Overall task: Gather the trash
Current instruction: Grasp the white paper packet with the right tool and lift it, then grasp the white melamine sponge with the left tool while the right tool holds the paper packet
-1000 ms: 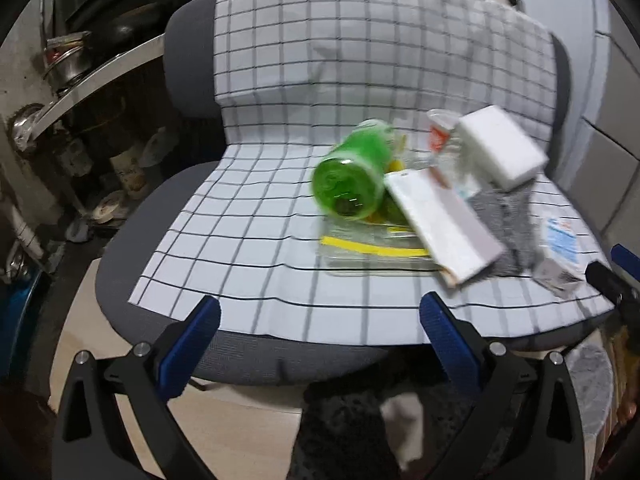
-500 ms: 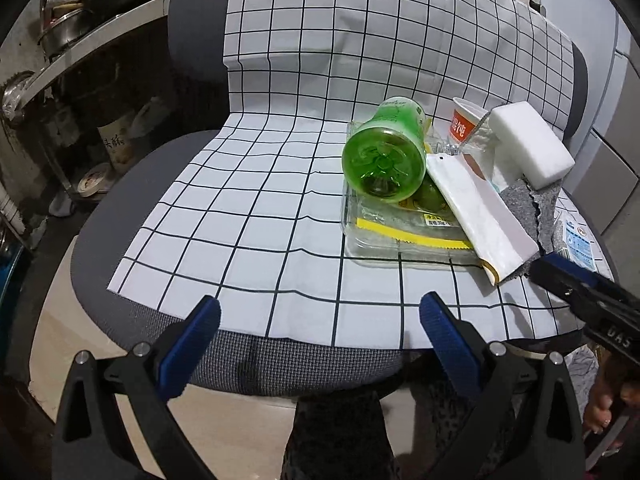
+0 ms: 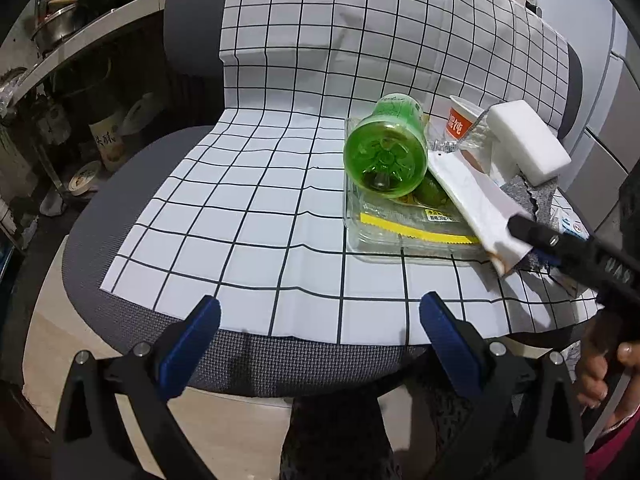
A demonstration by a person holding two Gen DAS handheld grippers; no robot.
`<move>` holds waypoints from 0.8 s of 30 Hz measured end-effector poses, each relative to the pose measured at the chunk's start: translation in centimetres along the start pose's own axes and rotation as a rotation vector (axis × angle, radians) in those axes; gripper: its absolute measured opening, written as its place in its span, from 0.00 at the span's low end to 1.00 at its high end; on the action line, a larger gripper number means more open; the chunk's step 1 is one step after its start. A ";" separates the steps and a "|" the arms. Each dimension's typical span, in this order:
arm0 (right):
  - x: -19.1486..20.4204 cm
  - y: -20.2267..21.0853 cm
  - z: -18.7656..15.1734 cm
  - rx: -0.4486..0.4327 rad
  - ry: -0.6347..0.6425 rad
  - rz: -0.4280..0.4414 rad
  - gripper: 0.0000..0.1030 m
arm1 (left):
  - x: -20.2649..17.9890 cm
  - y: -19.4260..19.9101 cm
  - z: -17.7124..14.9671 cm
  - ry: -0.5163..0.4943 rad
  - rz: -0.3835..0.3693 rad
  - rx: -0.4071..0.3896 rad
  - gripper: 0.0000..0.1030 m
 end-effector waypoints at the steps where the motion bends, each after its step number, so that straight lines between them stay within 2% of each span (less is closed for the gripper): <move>1: 0.1 0.1 0.2 -0.004 0.004 -0.009 0.56 | 0.0 0.2 0.0 -0.001 0.002 -0.003 0.94; 3: 0.2 0.1 0.5 -0.003 0.000 -0.011 0.47 | -0.2 0.4 0.0 -0.001 0.004 -0.006 0.94; 6: -0.3 -0.2 1.3 -0.007 -0.033 -0.017 0.18 | -0.7 0.9 0.0 -0.006 0.002 -0.011 0.94; 7: -0.5 -0.2 1.5 -0.008 -0.042 -0.019 0.04 | -0.8 1.0 0.0 -0.011 0.004 -0.012 0.94; 12: 0.6 3.7 1.9 -0.131 0.065 -0.060 0.02 | -1.1 1.7 0.4 -0.023 0.024 -0.028 0.94; 17: 0.4 9.6 2.1 -0.261 0.149 -0.182 0.02 | -2.6 2.1 2.5 -0.059 0.004 -0.064 0.93; 21: -1.4 13.4 2.4 -0.336 0.165 -0.293 0.02 | -4.5 1.9 4.7 -0.085 -0.019 -0.088 0.80; 24: -3.7 16.5 2.5 -0.393 0.138 -0.361 0.03 | -6.9 1.7 5.8 -0.108 -0.075 -0.098 0.79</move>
Point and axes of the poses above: each gripper's, at about its wrist camera, not at the fingertips, and y roughly against the way its jaws point, x to its left, z to its top, the point moved 8 cm from there along -y, roughly the way its jaws point, and after that the axes turned 3 degrees about x, right-handed, at the moved point
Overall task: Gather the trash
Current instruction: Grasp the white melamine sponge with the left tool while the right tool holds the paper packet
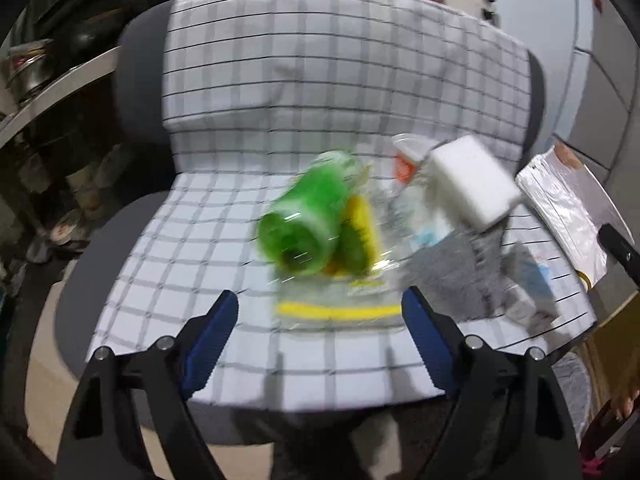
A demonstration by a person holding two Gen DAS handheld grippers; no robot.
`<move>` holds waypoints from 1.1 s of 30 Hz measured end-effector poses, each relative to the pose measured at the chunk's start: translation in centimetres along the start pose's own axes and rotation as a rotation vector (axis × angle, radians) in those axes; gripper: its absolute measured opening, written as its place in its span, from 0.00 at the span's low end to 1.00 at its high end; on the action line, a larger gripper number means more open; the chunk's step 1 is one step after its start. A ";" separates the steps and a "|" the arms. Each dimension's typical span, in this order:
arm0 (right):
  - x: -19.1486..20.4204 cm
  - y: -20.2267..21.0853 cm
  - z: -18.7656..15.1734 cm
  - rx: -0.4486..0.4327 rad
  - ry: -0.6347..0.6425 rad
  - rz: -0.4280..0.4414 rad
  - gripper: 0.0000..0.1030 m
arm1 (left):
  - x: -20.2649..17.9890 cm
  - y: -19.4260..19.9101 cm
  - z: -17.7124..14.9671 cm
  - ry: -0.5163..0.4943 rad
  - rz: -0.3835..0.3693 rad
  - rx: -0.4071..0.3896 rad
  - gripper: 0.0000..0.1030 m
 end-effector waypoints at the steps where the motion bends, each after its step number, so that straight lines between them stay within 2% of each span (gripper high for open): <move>1: -1.1 0.5 0.3 -0.015 -0.015 -0.024 0.03 | -1.2 -0.3 0.5 -0.008 -0.019 -0.006 0.80; 2: -2.2 1.0 0.6 -0.031 -0.030 -0.046 0.03 | -2.0 -0.6 0.8 -0.013 -0.027 -0.006 0.83; 3: -3.0 1.4 0.8 -0.042 -0.039 -0.061 0.03 | -3.5 -1.1 1.4 -0.018 -0.038 -0.006 0.92; 4: -4.0 1.9 1.0 -0.058 -0.053 -0.083 0.03 | -4.6 -1.5 1.8 -0.020 -0.047 -0.013 0.94; 8: -6.9 2.9 1.2 -0.090 -0.071 -0.157 0.03 | -10.2 -3.1 3.3 -0.052 -0.114 -0.006 0.94; 12: -9.6 3.0 0.4 -0.077 -0.065 -0.224 0.03 | -13.8 -5.1 4.6 -0.048 -0.123 0.017 0.94; 18: -13.6 2.3 -1.4 -0.037 -0.060 -0.301 0.03 | -15.8 -7.1 7.1 0.032 -0.103 0.018 0.94; 22: -15.3 1.9 -2.4 -0.016 -0.060 -0.309 0.03 | -15.6 -9.2 8.5 0.082 -0.049 0.053 0.94; 25: -16.1 1.6 -3.1 0.003 -0.057 -0.305 0.03 | -14.8 -10.7 8.8 0.137 -0.037 0.085 0.94; 26: -16.3 1.6 -3.3 0.008 -0.057 -0.304 0.03 | -14.6 -10.8 8.8 0.149 -0.038 0.092 0.92; 30: -16.5 1.8 -3.8 0.020 -0.068 -0.287 0.03 | -14.1 -10.7 8.7 0.171 -0.055 0.073 0.63; 33: -16.3 2.7 -3.4 0.005 -0.075 -0.280 0.03 | -14.4 -8.5 8.6 0.119 -0.063 -0.011 0.57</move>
Point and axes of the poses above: each gripper's, at about its wrist camera, not at the fingertips, and y roughly against the way its jaws point, x to its left, z to its top, the point moved 8 cm from there along -y, roughly the way its jaws point, and after that the axes turned 3 degrees about x, right-handed, at the moved point
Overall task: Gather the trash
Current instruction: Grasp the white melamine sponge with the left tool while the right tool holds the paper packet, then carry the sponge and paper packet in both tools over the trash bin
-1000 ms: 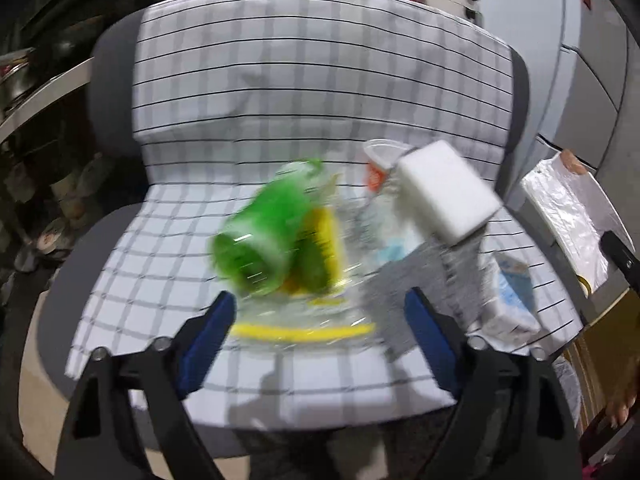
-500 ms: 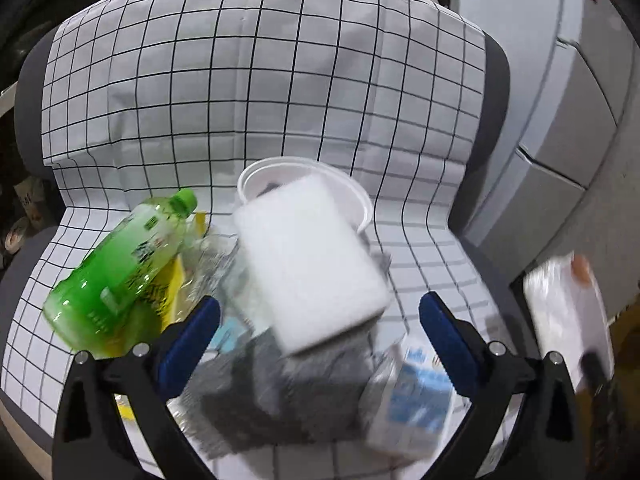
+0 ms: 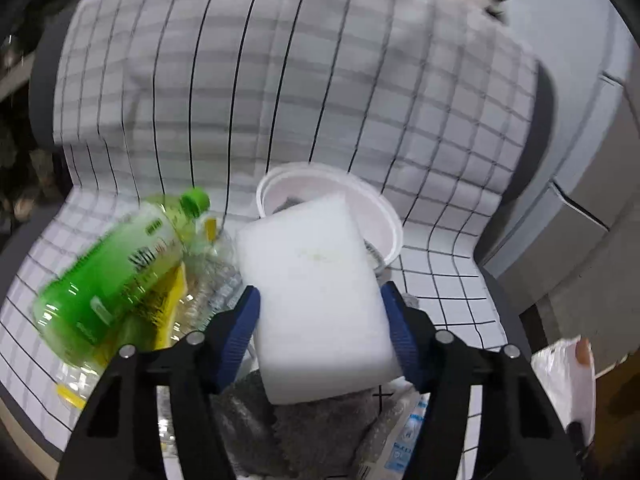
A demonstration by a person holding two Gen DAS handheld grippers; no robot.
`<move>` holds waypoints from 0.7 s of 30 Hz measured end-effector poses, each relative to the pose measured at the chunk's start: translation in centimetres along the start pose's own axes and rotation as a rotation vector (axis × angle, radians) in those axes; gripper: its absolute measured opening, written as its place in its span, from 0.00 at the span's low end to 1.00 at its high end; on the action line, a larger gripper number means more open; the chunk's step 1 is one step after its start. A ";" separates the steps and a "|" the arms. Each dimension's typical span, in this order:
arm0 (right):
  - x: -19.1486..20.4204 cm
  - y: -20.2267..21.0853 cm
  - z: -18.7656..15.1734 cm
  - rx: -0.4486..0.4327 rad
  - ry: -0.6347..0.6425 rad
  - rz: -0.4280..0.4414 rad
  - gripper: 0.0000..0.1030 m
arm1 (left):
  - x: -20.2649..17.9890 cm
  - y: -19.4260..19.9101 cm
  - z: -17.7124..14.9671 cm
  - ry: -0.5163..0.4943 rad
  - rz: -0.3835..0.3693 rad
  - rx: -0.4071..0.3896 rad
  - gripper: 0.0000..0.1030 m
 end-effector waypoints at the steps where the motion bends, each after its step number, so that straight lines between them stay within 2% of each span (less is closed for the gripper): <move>1: 0.0 0.3 0.2 -0.006 -0.006 0.006 0.03 | -0.4 1.3 -0.2 -0.034 -0.012 -0.037 0.56; 5: -0.2 2.4 0.8 -0.031 -0.043 0.038 0.03 | -2.1 6.8 -2.2 -0.175 -0.082 -0.151 0.56; 8: -0.5 4.0 0.8 -0.033 -0.068 0.055 0.03 | -3.2 9.8 -4.4 -0.248 -0.158 -0.176 0.56; 11: -0.8 5.5 0.5 -0.021 -0.101 0.068 0.03 | -4.7 11.3 -7.3 -0.313 -0.217 -0.152 0.56; 13: -1.1 6.6 0.0 -0.011 -0.106 0.046 0.03 | -6.0 11.6 -9.5 -0.350 -0.258 -0.133 0.56; 21: -4.7 11.0 -3.5 0.045 -0.070 -0.166 0.03 | -13.3 9.5 -17.5 -0.505 -0.447 -0.034 0.56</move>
Point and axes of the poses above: each gripper's, at about its wrist camera, not at the fingertips, and y roughly against the way its jaws point, x to its left, z to its top, the point moved 8 cm from there along -y, roughly the way its jaws point, and after that the axes turned 3 degrees about x, right-handed, at the moved point
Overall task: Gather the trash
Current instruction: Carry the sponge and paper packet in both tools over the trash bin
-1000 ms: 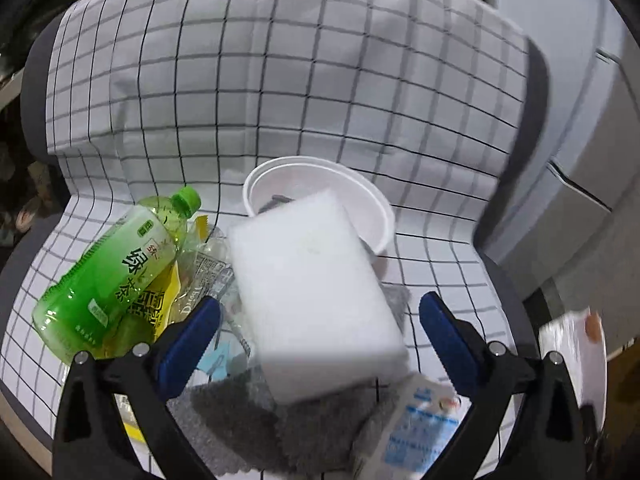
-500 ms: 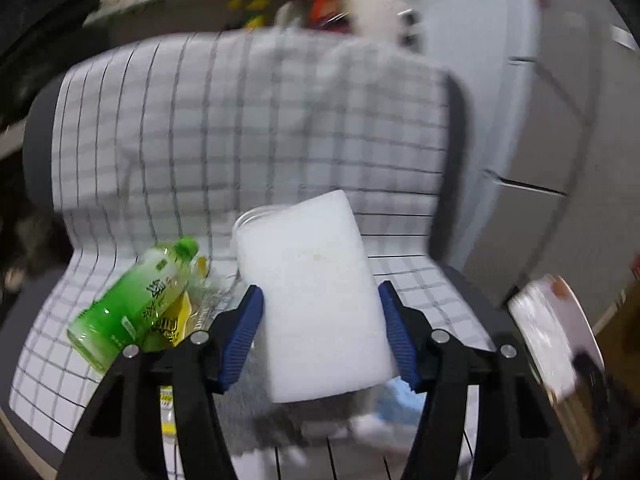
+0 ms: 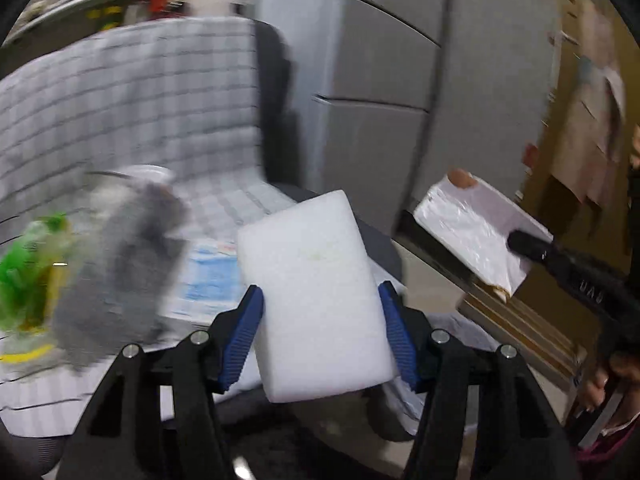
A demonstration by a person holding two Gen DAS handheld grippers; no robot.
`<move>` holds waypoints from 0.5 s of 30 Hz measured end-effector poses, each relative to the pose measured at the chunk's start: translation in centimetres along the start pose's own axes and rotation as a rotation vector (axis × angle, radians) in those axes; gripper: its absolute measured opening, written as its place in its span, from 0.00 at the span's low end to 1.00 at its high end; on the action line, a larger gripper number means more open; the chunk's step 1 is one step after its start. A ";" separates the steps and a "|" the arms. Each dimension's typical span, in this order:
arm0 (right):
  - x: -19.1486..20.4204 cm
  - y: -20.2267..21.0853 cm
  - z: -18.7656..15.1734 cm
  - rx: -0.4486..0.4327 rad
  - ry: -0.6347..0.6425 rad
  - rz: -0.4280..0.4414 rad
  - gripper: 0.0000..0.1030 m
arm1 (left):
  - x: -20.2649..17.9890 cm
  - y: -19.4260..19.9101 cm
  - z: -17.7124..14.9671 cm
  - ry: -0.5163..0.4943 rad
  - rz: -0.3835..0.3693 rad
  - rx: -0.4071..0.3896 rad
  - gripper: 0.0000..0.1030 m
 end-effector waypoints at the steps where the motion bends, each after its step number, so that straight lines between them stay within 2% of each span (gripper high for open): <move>1: -1.1 0.3 -0.7 0.013 -0.012 -0.030 0.03 | -1.1 -0.8 -0.3 -0.017 -0.024 0.011 0.56; 6: -4.9 0.6 -3.4 0.068 -0.073 -0.117 0.03 | -6.7 -4.8 -1.8 -0.119 -0.120 0.082 0.57; 15: -10.3 -1.3 -8.6 0.188 -0.183 -0.171 0.04 | -13.8 -10.3 -4.5 -0.210 -0.231 0.223 0.58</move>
Point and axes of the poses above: each gripper's, at about its wrist camera, not at the fingertips, and y roughly against the way its jaws point, x to its left, z to its top, the point moved 8 cm from there along -y, roughly the way its jaws point, and after that the axes turned 3 degrees about x, right-handed, at the moved point
